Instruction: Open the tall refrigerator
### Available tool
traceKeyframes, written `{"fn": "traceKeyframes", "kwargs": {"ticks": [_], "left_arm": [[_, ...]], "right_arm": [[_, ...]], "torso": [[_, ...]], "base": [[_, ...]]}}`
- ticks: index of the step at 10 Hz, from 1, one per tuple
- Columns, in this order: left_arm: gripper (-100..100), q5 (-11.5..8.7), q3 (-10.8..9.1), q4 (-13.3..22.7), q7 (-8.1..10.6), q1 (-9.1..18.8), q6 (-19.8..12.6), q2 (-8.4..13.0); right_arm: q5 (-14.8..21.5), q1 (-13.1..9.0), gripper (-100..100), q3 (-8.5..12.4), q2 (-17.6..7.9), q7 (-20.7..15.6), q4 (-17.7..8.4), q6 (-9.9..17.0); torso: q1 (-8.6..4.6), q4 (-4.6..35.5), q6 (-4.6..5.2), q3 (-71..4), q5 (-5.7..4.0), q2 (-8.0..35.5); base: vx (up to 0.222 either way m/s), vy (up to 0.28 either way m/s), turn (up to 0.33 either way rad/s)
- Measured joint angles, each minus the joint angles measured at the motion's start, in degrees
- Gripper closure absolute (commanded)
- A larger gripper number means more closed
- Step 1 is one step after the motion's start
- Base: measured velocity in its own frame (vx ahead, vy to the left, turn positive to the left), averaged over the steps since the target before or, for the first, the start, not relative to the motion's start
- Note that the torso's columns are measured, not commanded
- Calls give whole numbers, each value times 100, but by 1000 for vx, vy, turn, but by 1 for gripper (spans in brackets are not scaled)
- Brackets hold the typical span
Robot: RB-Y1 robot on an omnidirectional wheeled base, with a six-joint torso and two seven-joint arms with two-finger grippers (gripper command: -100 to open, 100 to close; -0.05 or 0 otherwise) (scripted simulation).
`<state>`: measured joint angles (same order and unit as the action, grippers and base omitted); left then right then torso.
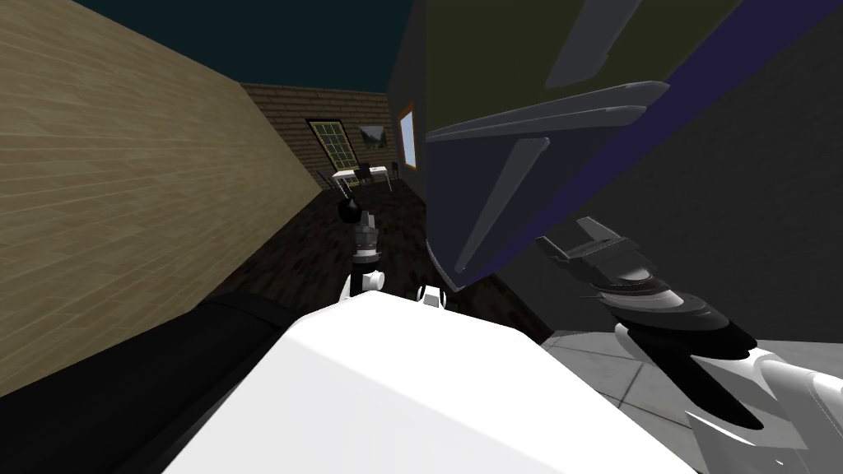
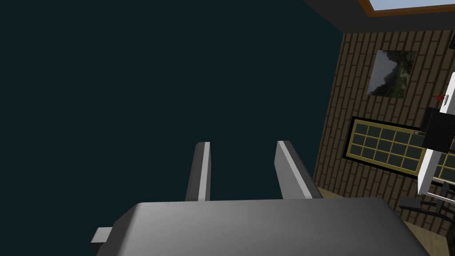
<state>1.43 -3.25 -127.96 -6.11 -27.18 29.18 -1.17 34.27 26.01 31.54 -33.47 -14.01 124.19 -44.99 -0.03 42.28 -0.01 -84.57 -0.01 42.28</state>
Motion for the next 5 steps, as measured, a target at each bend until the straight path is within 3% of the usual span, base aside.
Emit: {"fn": "traceKeyframes", "kwargs": {"ticks": [2,5], "left_arm": [[0,0,0,0,0,0,0,0],[0,0,0,0,0,0,0,0]], "right_arm": [[249,-92,-100,258,-233,-197,-125,-77],[657,-180,-100,773,-608,-547,-299,-251]], "torso": [[0,0,3,1,0,1],[10,0,1,0,3,-1]], "base": [[-2,32,74],[-1,52,160]]}}
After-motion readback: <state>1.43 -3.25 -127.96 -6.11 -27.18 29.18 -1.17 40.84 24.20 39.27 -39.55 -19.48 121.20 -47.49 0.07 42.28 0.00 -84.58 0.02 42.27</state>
